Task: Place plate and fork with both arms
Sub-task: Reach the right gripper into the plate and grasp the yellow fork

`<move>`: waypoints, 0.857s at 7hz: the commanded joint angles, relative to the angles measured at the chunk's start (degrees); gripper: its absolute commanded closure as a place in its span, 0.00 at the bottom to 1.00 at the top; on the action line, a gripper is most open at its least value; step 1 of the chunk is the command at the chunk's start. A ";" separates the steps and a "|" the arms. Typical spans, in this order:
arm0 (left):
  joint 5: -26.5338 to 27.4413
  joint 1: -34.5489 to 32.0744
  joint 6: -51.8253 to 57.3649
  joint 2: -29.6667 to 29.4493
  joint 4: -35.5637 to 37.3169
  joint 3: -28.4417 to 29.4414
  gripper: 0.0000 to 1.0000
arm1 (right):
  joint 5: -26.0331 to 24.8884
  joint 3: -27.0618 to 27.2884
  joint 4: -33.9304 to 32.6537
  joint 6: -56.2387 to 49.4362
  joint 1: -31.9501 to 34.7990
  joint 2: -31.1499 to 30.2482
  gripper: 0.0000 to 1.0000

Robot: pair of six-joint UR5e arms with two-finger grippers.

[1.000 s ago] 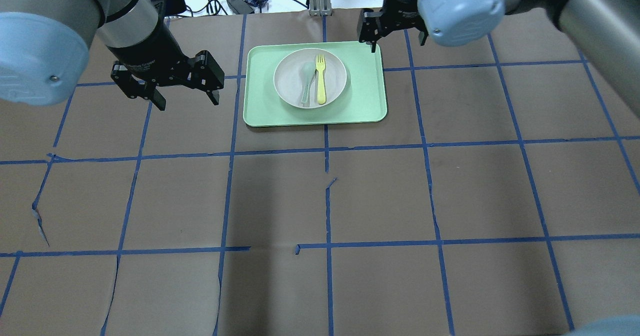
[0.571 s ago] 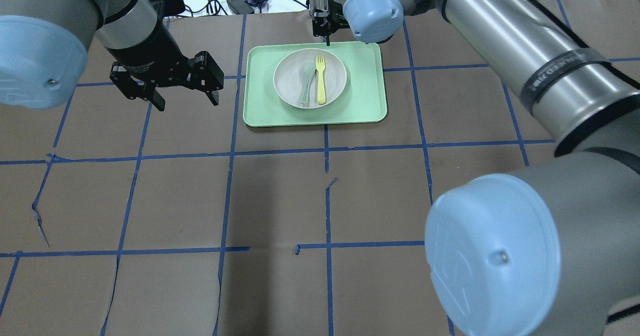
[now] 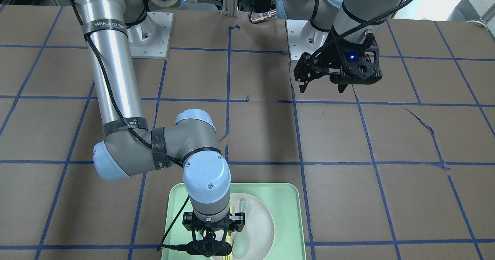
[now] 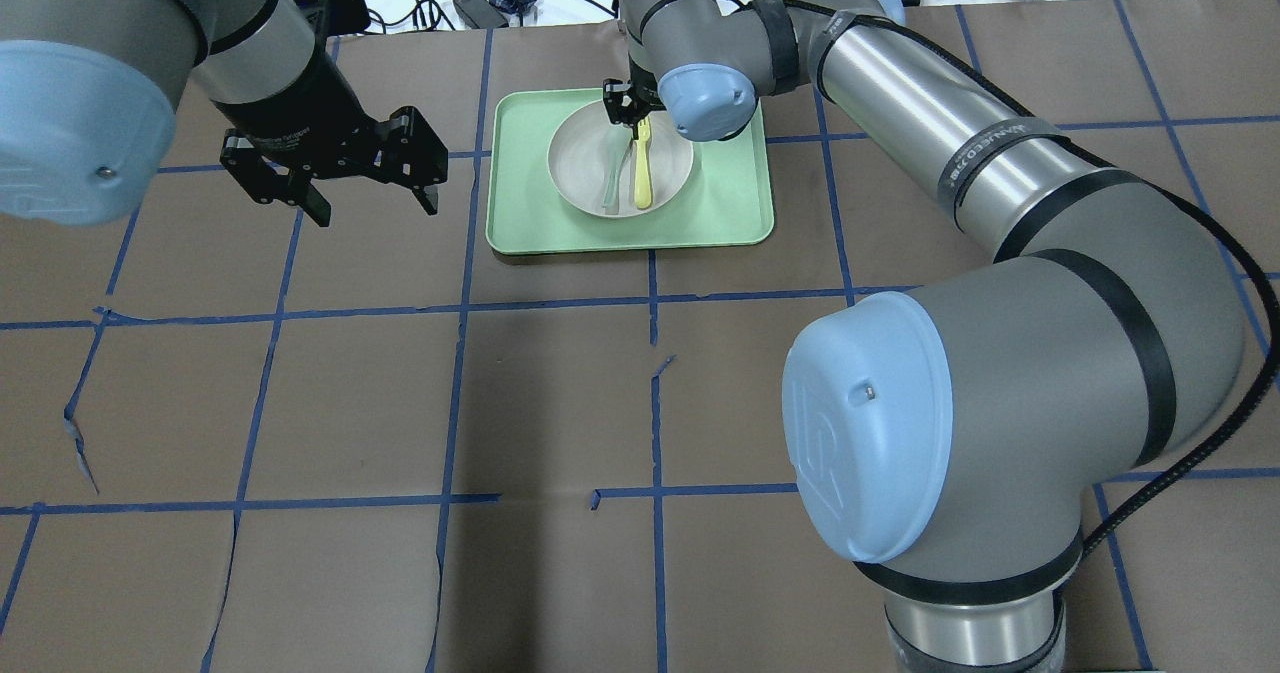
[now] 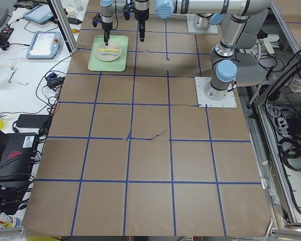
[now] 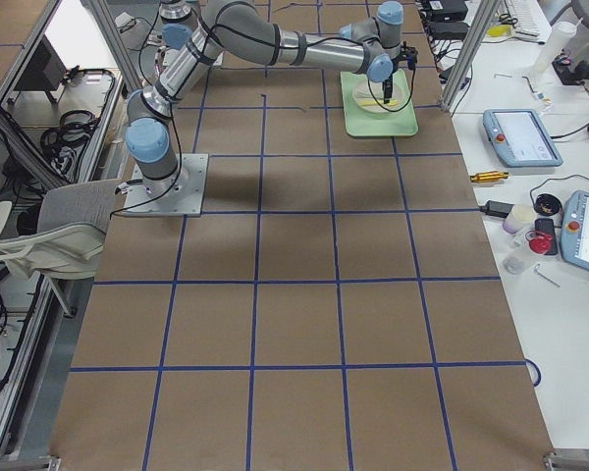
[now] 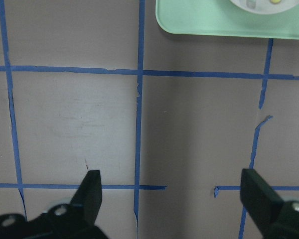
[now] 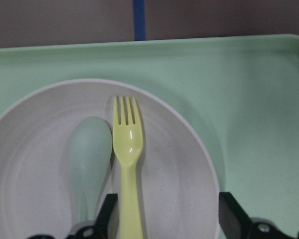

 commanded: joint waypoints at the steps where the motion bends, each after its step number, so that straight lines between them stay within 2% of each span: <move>1: 0.00 0.00 -0.07 0.00 0.00 -0.04 0.00 | -0.68 2.21 0.21 -1.40 2.03 0.22 0.26; 2: 0.00 0.00 -0.07 0.00 0.00 -0.04 0.00 | -0.95 3.62 -0.40 -1.40 2.13 0.22 0.28; 6: 0.00 0.00 -0.07 -0.09 0.00 -0.04 0.00 | -0.78 3.55 -0.93 -1.40 2.22 0.57 0.42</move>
